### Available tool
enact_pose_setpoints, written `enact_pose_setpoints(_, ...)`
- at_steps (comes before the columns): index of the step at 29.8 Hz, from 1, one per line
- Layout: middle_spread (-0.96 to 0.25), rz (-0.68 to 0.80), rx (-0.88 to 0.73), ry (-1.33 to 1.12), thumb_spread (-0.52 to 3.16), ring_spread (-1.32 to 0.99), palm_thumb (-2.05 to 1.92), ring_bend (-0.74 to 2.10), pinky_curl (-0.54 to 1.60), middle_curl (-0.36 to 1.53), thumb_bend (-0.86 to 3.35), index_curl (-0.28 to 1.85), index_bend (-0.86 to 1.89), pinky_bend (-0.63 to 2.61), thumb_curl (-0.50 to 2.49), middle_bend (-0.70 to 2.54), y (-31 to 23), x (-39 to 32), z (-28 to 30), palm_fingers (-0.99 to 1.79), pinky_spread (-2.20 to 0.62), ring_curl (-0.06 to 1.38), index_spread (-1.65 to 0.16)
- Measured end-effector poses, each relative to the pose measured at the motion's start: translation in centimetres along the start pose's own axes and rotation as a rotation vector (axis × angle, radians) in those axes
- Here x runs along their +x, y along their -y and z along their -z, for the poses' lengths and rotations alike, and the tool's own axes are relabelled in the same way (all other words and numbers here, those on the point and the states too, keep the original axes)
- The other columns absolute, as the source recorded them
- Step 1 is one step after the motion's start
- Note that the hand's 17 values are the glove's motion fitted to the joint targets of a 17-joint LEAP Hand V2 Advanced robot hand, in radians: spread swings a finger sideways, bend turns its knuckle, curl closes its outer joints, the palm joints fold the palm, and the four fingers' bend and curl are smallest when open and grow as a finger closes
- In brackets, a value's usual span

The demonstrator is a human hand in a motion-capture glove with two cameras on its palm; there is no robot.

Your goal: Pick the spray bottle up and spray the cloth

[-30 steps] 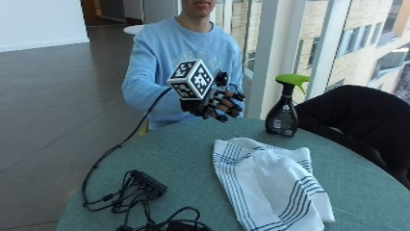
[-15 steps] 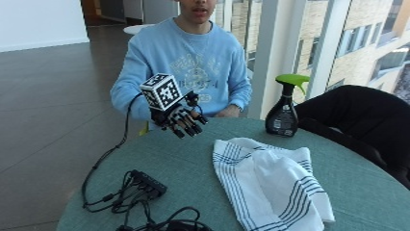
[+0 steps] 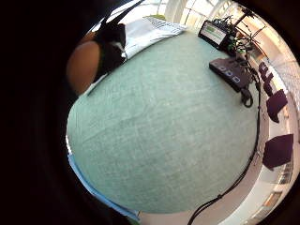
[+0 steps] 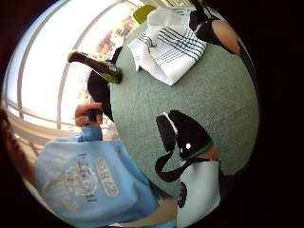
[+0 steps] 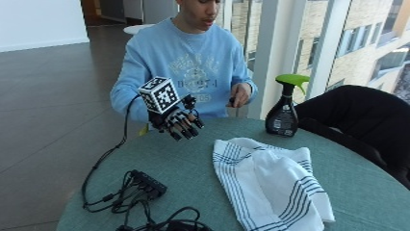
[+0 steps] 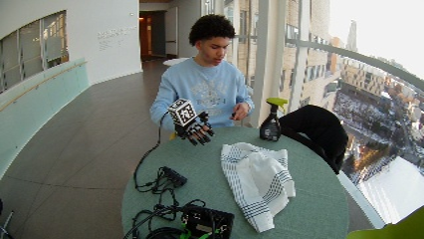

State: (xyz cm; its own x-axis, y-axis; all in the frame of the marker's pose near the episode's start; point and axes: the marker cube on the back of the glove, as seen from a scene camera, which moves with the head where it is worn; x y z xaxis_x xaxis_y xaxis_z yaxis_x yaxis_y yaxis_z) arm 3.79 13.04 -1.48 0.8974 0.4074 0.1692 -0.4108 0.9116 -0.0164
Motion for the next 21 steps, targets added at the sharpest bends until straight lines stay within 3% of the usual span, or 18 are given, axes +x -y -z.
enact_pose_setpoints(21,-0.09,0.01,0.005,-0.007,1.09,-0.02,0.73,0.17,0.34,0.42,-0.02,0.34,0.18,0.18,0.34,0.24,-0.6,-0.3,1.0,0.72,0.19,0.29,-0.34)
